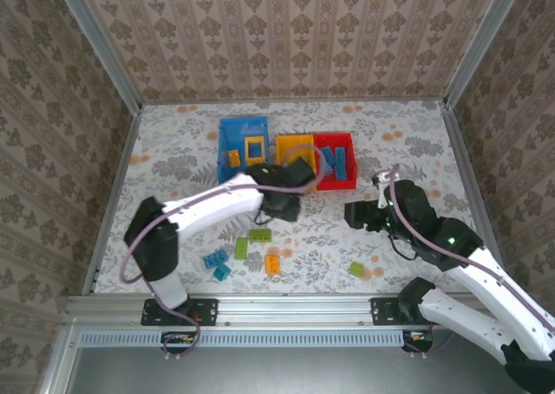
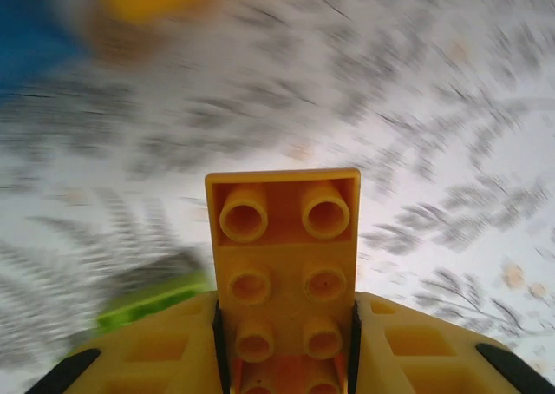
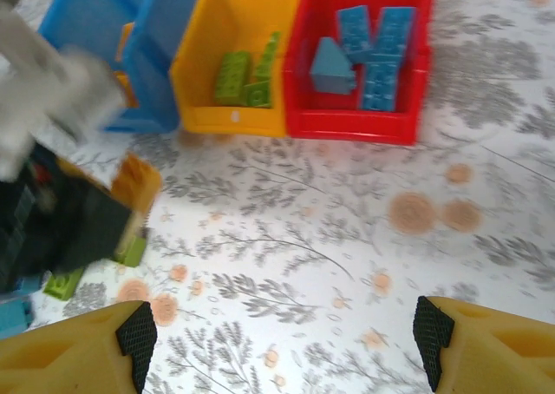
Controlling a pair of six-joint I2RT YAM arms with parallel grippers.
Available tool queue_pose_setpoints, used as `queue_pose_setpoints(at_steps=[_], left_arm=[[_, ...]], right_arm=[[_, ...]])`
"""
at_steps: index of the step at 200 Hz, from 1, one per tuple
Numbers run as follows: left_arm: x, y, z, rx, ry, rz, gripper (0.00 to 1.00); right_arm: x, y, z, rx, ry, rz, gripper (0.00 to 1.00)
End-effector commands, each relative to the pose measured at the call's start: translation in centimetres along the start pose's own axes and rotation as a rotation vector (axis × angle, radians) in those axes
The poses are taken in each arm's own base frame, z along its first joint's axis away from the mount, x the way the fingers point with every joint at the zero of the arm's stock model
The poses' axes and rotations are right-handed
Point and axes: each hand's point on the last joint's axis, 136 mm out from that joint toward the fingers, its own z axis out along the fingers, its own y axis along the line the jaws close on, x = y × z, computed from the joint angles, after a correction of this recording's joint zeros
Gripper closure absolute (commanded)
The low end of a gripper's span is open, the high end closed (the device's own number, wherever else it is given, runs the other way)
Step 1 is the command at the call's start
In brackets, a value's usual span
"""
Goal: Sort the legos into containers by color
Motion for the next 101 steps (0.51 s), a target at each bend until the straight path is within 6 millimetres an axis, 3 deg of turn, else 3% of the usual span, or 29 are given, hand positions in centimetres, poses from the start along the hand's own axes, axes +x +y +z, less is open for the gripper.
queue_pose_setpoints(at_steps=[1,21,42,101], left_arm=[[-0.2,6.6,-1.5,-0.148,0.007,-0.095,0.66],[-2.3,10.4,-2.3,-0.192,-0.018,-0.17,0.66],[-4.8,13.4,-1.7,-0.235,-0.028,-0.217,0.66],[-10.9,17.8,1.9,-0.384,-0.014,-0.239,0.69]], right_arm=[[-2.0,3.7,1.1,-0.128,-0.048,-0.05,0.19],[-2.9,5.9,2.6,-0.179,-0.048,-0.082,0.19],[-3.8,8.0,4.1,-0.245,-0.053,-0.083,0.19],[-5.4,10.1,6.3,-0.284,-0.062,-0.075,0.18]])
